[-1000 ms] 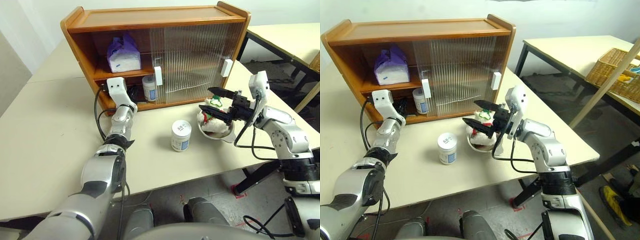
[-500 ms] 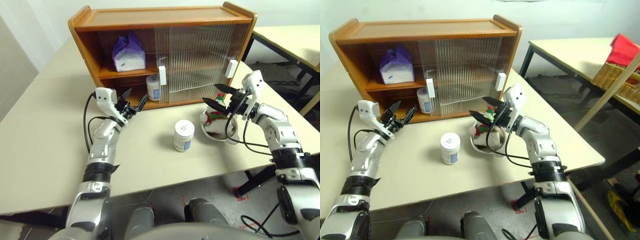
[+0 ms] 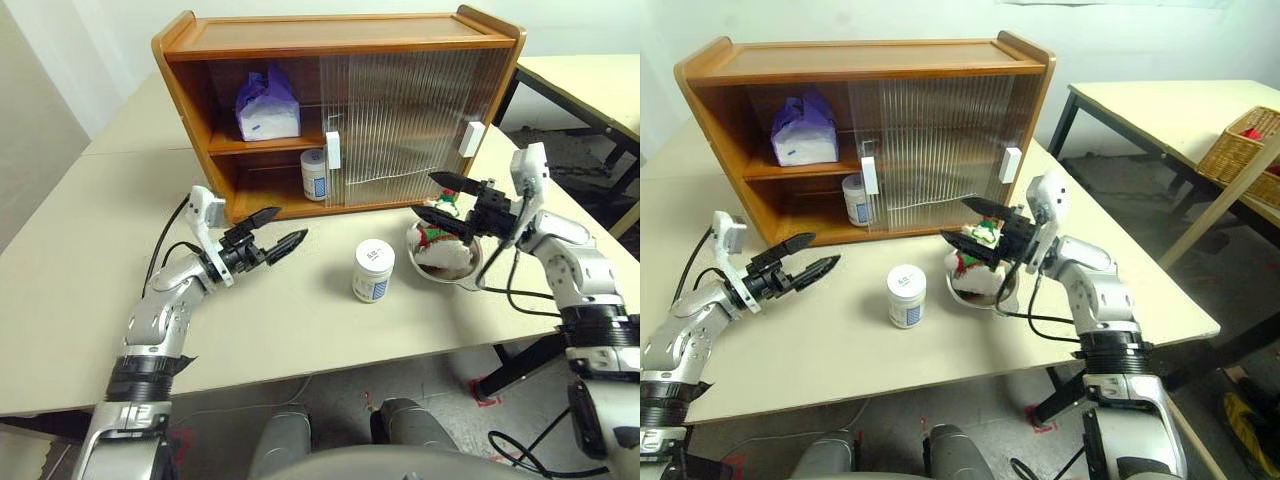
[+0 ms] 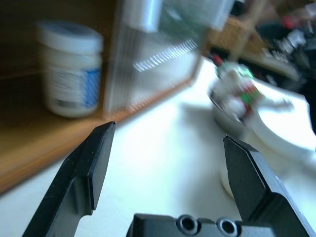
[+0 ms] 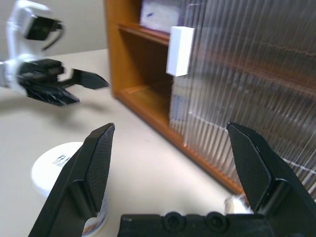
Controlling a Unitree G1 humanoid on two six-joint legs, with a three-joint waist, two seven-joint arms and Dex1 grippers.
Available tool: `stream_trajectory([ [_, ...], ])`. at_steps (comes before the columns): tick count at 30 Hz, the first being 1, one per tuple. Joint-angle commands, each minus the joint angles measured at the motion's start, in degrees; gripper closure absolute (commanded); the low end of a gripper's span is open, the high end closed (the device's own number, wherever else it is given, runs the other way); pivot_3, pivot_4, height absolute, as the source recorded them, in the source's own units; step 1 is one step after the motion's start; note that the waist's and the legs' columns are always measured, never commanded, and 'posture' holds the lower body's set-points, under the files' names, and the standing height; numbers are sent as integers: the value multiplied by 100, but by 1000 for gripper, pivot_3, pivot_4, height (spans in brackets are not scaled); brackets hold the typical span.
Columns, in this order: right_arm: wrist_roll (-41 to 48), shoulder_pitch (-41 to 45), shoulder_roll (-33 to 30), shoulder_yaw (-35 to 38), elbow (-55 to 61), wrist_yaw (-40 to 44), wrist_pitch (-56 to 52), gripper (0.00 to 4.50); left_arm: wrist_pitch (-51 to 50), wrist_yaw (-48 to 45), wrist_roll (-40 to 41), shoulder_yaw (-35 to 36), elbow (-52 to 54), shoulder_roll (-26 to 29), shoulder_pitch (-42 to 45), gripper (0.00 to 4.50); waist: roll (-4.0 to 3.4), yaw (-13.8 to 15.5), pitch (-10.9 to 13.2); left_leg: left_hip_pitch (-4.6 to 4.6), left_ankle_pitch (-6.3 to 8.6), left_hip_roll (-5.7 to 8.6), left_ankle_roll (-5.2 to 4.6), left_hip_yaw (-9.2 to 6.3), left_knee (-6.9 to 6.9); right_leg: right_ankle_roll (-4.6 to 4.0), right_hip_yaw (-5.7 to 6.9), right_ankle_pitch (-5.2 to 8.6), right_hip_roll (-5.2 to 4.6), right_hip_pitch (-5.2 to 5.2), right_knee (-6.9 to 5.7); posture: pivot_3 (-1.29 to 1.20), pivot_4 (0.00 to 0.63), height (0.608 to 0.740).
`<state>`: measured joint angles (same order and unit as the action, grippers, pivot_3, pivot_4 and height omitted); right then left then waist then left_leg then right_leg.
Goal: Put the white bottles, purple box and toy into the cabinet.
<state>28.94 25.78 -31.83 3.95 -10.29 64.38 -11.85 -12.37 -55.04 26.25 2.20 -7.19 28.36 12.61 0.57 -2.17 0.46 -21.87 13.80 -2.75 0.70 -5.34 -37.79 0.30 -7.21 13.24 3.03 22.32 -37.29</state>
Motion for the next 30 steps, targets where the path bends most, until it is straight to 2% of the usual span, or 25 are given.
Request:
stream_trajectory([
  [1, 175, -44, -156, 98, 316, 134, -270, 0, 302, -504, -308, -410, -276, 3, 185, 23, 0, -12, 0, 0, 0, 0, 0, -2, -1, -1, -1, 0, -1, 2, 0, -86, 0, 740],
  [12, 337, -424, -541, 62, 940, 481, -631, 0, 1107, -1119, -940, -1053, -1465, -405, 768, 23, -3, -66, 1, -10, -1, 0, -3, -13, 1, 7, -2, 4, -7, 12, 4, -113, 0, 740],
  [25, 405, -581, -520, 14, 1133, 548, -698, 0, 1030, -1842, -890, -1222, -1395, -427, 793, 23, -3, -158, 1, -11, -4, 6, -10, -8, 1, 20, 3, 11, -6, 10, 4, -127, 0, 740],
  [30, 405, -517, -471, -24, 1209, 437, -761, 0, 1201, -1750, -1006, -1244, -1674, -613, 912, 23, -5, -166, 1, -11, -4, 5, -11, -9, 2, 21, 3, 12, -6, 9, 4, -128, 0, 740],
])
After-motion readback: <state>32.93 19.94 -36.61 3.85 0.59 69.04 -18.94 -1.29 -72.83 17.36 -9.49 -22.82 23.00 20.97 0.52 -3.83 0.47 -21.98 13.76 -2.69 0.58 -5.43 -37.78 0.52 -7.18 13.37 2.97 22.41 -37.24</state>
